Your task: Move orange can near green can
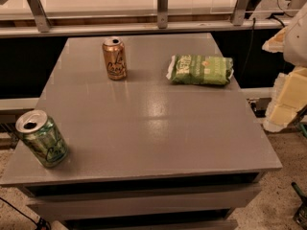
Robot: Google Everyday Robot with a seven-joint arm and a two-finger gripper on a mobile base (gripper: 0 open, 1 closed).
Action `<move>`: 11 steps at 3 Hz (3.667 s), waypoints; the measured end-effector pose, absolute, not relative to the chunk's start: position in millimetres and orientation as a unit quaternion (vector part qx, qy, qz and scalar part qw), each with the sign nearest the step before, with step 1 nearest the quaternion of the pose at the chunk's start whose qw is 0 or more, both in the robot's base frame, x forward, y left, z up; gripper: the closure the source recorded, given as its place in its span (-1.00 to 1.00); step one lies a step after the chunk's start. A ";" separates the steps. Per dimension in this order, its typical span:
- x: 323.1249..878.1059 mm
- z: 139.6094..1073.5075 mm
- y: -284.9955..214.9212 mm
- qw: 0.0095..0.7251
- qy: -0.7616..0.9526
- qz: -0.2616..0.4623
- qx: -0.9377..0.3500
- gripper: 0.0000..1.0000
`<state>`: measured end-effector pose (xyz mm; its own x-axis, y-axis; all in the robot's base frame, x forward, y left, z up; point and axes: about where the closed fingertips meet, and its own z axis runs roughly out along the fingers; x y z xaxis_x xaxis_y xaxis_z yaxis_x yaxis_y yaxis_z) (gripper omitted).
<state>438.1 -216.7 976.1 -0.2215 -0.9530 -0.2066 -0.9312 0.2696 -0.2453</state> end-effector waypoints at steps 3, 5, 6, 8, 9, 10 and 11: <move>497.4 965.5 -174.6 0.287 0.768 0.030 -0.572 -1.00; 595.3 970.0 -60.6 0.435 0.687 0.113 -0.571 -1.00; 595.3 970.0 -60.5 0.435 0.687 0.113 -0.571 -1.00; 668.3 969.0 10.7 0.507 0.624 0.215 -0.555 -1.00; 690.8 956.6 45.9 0.506 0.611 0.234 -0.562 -1.00; 703.4 937.8 74.9 0.501 0.602 0.251 -0.569 -1.00; 707.2 919.3 97.4 0.493 0.592 0.274 -0.575 -1.00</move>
Offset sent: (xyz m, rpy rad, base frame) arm 0.0761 0.0364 -0.0178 0.2842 -0.1825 -0.0801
